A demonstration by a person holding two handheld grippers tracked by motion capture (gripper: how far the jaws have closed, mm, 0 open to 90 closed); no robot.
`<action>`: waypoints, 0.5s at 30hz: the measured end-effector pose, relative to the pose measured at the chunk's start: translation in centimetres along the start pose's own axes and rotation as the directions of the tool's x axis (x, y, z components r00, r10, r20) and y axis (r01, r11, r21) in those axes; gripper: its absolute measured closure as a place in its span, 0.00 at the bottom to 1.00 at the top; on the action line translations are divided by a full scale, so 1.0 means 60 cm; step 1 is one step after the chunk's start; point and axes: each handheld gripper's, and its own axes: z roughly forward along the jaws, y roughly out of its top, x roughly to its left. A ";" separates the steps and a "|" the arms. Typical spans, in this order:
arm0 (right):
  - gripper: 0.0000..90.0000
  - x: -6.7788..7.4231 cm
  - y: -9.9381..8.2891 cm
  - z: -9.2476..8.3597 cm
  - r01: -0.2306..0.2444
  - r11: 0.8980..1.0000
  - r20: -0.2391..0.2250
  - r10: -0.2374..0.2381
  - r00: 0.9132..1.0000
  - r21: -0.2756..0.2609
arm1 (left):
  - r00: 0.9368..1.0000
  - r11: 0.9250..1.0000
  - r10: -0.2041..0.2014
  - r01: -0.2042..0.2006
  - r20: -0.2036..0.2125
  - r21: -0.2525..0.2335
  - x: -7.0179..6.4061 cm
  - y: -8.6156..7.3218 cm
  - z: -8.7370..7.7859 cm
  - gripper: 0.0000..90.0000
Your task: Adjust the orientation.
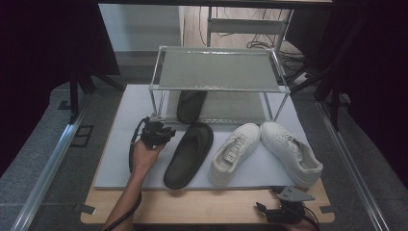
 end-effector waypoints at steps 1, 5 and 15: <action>0.15 0.000 0.000 0.000 0.001 1.000 0.001 -0.001 1.000 0.000 | 1.000 1.000 0.002 -0.002 0.004 -0.002 -0.003 -0.002 -0.005 0.78; 0.15 0.000 0.000 0.000 0.000 1.000 0.001 0.000 1.000 0.000 | 1.000 1.000 0.020 -0.020 0.022 -0.003 -0.022 -0.016 -0.026 0.74; 0.15 0.000 0.000 0.000 0.001 1.000 0.001 -0.001 1.000 0.000 | 0.998 0.998 0.051 -0.052 0.034 0.028 -0.056 -0.045 -0.020 0.65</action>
